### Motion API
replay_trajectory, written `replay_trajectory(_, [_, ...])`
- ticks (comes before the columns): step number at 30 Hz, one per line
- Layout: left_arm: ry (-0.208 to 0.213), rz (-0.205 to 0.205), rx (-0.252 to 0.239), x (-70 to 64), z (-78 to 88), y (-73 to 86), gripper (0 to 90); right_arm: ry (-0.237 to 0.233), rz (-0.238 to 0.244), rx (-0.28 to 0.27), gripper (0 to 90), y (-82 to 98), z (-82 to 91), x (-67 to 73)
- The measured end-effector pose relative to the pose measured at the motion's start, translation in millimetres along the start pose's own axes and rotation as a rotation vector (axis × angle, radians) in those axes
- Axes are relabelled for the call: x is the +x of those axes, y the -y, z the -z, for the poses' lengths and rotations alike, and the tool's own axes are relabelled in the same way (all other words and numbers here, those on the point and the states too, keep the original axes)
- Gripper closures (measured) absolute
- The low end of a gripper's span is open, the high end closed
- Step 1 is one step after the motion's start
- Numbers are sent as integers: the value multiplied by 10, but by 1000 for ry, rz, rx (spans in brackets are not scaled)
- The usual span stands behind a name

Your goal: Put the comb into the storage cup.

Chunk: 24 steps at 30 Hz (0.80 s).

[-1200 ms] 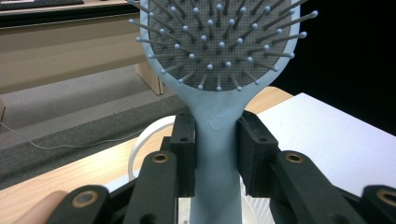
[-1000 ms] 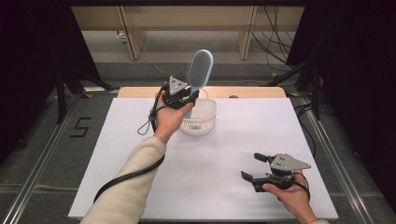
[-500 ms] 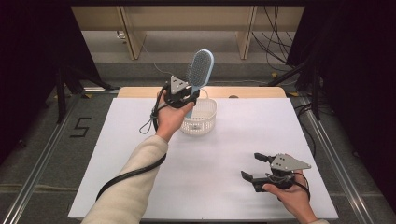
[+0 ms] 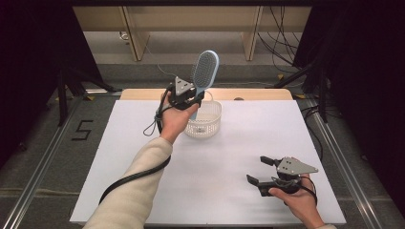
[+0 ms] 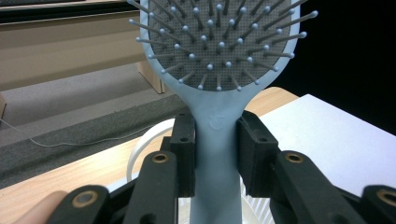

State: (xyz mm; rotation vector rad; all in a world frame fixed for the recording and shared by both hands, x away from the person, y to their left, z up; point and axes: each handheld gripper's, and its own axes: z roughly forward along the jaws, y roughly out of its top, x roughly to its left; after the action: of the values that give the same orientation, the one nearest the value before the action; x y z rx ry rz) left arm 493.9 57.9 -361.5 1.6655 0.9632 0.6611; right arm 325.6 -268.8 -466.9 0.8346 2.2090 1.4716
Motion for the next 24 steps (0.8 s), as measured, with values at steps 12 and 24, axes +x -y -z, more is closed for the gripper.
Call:
replay_trajectory(12, [4, 3, 1, 2, -47, 8, 698, 1, -6, -6, 145, 0, 0, -1])
replay_trajectory(24, [0, -1, 1, -7, -85, 28, 698, 2, -7, -3, 145, 1, 3, -4])
